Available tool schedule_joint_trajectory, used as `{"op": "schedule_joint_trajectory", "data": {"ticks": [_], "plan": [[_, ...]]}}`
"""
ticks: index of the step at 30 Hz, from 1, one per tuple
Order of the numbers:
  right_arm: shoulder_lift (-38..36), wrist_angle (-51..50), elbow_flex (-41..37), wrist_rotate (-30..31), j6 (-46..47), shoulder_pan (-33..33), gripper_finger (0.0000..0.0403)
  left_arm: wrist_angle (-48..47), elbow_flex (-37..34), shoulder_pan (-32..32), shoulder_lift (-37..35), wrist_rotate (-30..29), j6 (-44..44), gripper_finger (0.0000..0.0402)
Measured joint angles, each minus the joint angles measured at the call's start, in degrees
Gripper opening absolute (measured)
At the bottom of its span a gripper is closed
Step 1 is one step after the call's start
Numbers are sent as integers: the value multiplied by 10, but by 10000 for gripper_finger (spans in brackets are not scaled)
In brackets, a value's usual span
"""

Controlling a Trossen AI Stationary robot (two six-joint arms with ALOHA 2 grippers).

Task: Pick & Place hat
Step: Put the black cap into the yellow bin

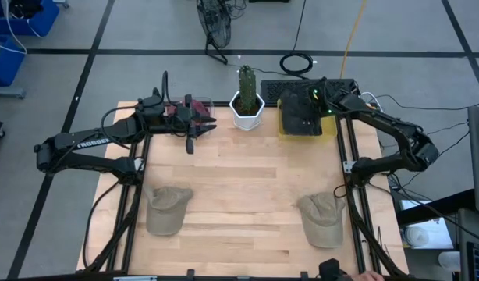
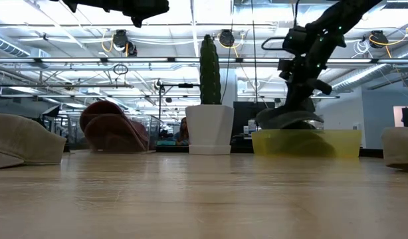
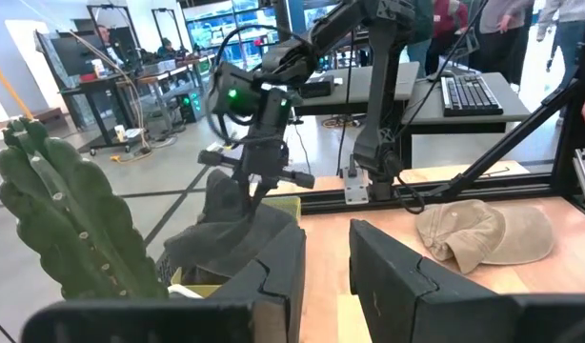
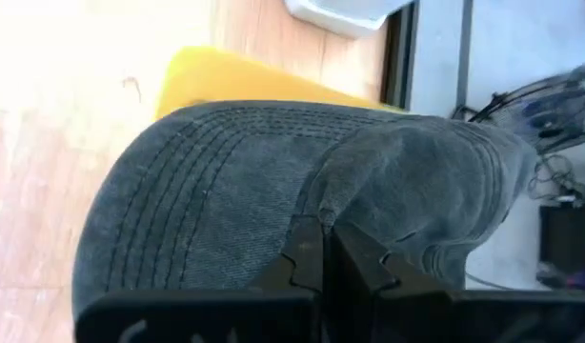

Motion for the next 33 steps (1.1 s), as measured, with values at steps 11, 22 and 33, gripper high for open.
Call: {"op": "schedule_joint_trajectory", "data": {"ticks": [11,22,33], "plan": [[44,75,-49,30,-59,-9,1,-1,0,0,0,0,0,90],[43,86,-54,33,-50,-6,16,-11,0,0,0,-1,10,90],[-23,123,-55,180,102,44,56,-13,0,1,0,-14,10,90]]}}
